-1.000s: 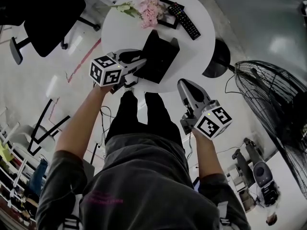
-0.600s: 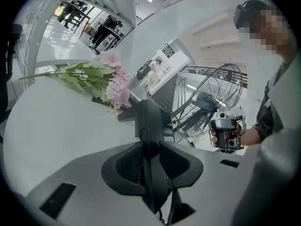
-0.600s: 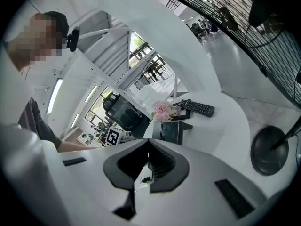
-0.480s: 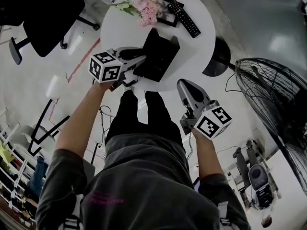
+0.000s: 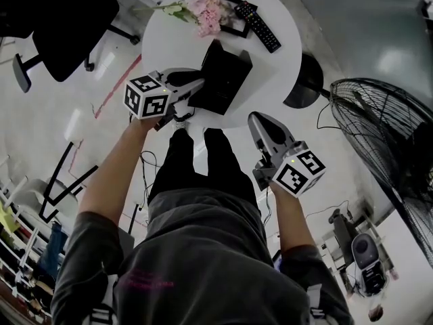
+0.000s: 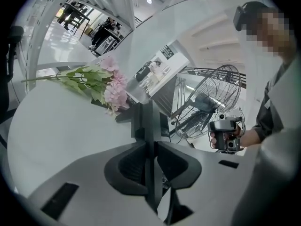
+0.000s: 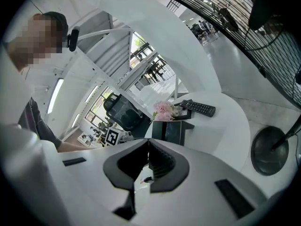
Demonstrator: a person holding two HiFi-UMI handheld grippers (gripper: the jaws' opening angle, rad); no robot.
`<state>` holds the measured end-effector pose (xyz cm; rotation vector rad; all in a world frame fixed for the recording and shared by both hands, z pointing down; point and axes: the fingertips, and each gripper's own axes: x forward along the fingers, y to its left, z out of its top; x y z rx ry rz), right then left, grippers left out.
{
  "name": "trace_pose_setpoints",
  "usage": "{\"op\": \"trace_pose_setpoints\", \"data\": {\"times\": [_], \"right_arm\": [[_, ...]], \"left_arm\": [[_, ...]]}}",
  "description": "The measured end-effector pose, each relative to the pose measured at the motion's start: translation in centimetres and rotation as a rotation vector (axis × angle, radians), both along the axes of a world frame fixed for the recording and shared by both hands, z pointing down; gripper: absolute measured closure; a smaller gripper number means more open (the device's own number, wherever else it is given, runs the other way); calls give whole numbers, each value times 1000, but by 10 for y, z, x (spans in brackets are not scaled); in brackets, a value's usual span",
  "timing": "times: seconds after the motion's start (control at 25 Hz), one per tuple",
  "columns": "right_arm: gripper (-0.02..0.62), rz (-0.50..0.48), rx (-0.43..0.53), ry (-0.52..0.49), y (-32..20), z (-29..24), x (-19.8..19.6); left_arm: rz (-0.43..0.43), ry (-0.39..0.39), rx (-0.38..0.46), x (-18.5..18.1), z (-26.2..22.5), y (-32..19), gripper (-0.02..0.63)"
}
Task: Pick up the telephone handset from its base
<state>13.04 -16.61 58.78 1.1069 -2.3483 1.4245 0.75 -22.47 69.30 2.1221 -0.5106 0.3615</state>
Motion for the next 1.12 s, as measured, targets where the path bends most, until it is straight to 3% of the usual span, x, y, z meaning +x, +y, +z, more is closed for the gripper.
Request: {"op": "trace_pose_setpoints", "data": {"times": [0.56,1.12], "right_arm": [[574,20,35,-8,-2,-17,-5],[575,71,136,-19,-7,-69,-8]], "left_arm": [[-69,69,40,-20,-40,-1,526],[-155,168,172,-58,-149,11,526]]}}
